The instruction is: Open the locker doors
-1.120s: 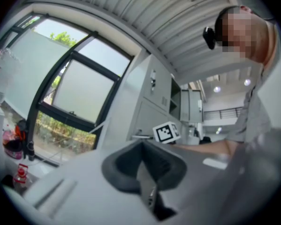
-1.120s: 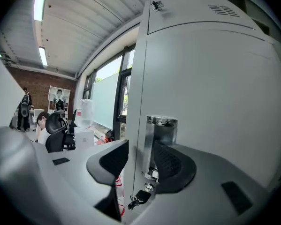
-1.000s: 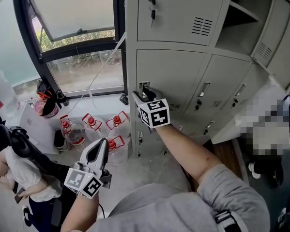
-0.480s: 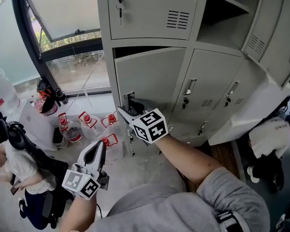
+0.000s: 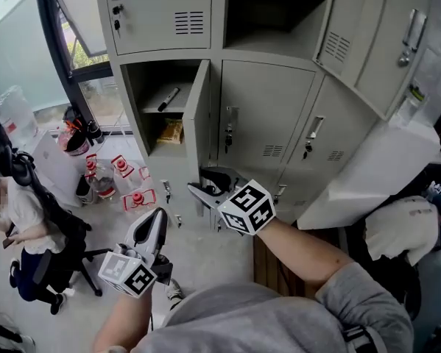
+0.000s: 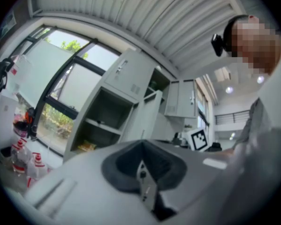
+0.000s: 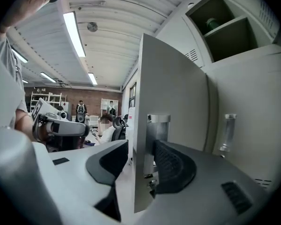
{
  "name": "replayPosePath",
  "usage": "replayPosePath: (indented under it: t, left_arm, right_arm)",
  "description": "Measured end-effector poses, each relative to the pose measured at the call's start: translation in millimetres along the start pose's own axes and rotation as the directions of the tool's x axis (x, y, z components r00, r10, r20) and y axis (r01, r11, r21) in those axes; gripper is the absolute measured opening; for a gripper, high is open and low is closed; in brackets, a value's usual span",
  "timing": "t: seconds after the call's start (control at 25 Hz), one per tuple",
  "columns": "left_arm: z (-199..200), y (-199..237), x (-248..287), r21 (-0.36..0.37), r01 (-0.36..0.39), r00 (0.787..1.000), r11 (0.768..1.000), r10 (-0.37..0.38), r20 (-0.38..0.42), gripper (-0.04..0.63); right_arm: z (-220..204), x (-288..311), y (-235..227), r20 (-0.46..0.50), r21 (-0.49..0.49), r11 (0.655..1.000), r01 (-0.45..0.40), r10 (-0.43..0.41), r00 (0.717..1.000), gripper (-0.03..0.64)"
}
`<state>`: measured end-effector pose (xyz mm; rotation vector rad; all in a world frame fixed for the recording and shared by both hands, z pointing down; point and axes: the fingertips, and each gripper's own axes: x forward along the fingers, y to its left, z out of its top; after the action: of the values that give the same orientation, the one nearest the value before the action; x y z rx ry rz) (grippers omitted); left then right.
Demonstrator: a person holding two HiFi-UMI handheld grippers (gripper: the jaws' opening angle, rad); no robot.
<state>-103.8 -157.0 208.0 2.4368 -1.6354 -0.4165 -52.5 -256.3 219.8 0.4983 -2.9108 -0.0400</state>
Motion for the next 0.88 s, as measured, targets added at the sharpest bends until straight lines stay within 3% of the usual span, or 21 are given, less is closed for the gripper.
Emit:
replayPosePath:
  t: [0.36, 0.72, 0.88]
  left_arm:
    - [-6.2, -75.1, 8.8, 0.039, -0.022, 1.000, 0.999, 0.022, -0.003, 0.005]
    - [-6.3, -91.7, 8.0, 0.068, -0.029, 0.999, 0.997, 0.030, -0.012, 0.005]
    - [-22.8, -96.1, 12.3, 0.040, -0.010, 1.000, 0.999, 0.011, -0.029, 0.005]
  right_arm:
    - [-14.0, -59.8, -46.7, -0.021, -0.015, 0.997, 0.072, -0.072, 0.997, 0.140]
    - [-18.9, -88.5, -42.1, 0.002, 0.008, 0.996, 0.094, -0.094, 0.996, 0.167]
    - [-48.4, -123.9, -13.7, 0.018, 0.029, 0.999, 0.034, -0.035, 0.999, 0.166]
